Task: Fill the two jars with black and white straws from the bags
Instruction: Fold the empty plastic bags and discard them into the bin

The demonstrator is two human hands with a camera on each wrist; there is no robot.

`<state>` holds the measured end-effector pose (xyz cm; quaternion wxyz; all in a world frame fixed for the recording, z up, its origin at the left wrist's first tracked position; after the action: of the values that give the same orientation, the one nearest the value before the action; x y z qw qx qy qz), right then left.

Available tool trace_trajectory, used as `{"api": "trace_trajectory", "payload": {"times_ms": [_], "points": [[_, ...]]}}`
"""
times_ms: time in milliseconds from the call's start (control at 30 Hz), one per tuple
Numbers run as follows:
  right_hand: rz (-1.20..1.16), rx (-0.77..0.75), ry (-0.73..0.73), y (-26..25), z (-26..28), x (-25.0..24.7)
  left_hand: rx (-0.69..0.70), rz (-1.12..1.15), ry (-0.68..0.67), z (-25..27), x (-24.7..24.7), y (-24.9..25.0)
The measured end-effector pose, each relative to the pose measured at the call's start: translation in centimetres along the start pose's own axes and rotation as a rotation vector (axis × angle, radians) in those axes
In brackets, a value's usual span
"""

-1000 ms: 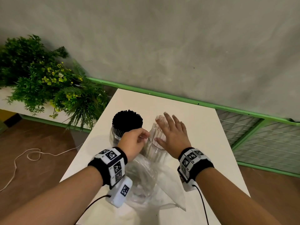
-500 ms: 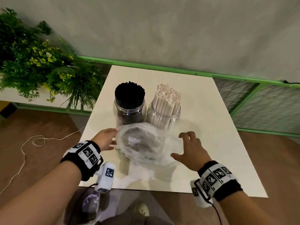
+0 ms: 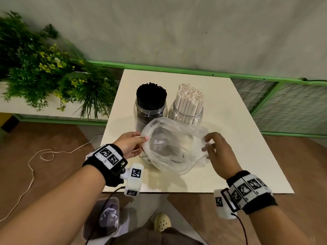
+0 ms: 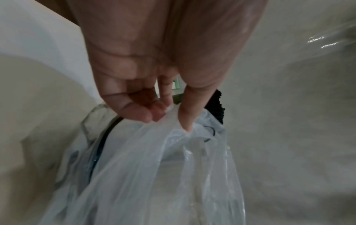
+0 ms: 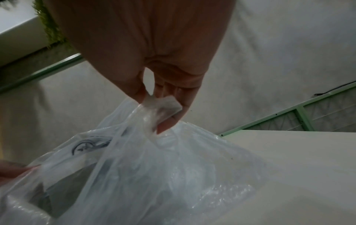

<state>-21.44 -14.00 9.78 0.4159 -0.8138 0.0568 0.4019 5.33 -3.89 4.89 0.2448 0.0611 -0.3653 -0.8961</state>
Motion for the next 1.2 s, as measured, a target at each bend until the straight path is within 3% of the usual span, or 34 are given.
{"api": "trace_trajectory", "payload": {"times_ms": [133,233,367,433,533,600,767,833,900,967,1067,1200], "points": [[0.051,-0.139,0.059,-3.1,-0.5,0.0,0.130,-0.178,0.066,0.7,-0.7,1.2],[0.243,-0.228,0.079,-4.3,-0.9,-0.3,0.311,-0.371,0.241,1.8,-2.5,3.1],[0.468,-0.162,0.058,-4.1,-2.0,-1.3,0.427,-0.544,0.416,3.4,-4.6,4.5],[0.505,-0.126,0.039,-4.0,-2.4,-1.4,0.449,-0.569,0.375,3.8,-4.3,4.9],[0.495,-0.072,0.022,-4.1,-3.0,-1.2,0.358,-0.351,0.086,3.6,-2.5,4.6],[0.463,-0.027,-0.015,-3.7,-3.1,-1.3,0.331,-0.223,0.008,4.0,-2.2,4.9],[0.476,-0.023,-0.010,-3.3,-3.1,-2.0,0.509,-0.287,0.340,5.4,-5.4,6.9],[0.505,-0.039,0.023,-3.8,-3.4,-1.9,0.530,-0.303,0.378,6.2,-5.3,7.5],[0.476,-0.086,0.149,-5.7,-3.8,-2.0,0.517,-0.270,0.331,6.6,-4.6,8.0],[0.353,-0.263,0.225,-9.9,-4.2,-1.0,0.471,-0.160,0.210,6.9,-3.5,8.3],[0.341,-0.464,0.094,-15.8,-5.6,2.8,0.450,-0.083,0.042,8.5,-0.7,9.2],[0.305,-0.543,0.119,-18.1,-8.7,3.2,0.661,-0.161,-0.115,11.4,1.6,11.1]]}}
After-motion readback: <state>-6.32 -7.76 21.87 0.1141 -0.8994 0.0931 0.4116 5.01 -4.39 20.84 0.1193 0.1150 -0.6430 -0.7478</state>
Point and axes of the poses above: each hand's wrist, its own z-axis away from the middle knuckle, its own x-axis out of the palm, y = z × x, the point moved 7 cm from there along -z, towards the middle knuckle, and after that the axes turned 10 degrees about -x, right-handed, at the moved point
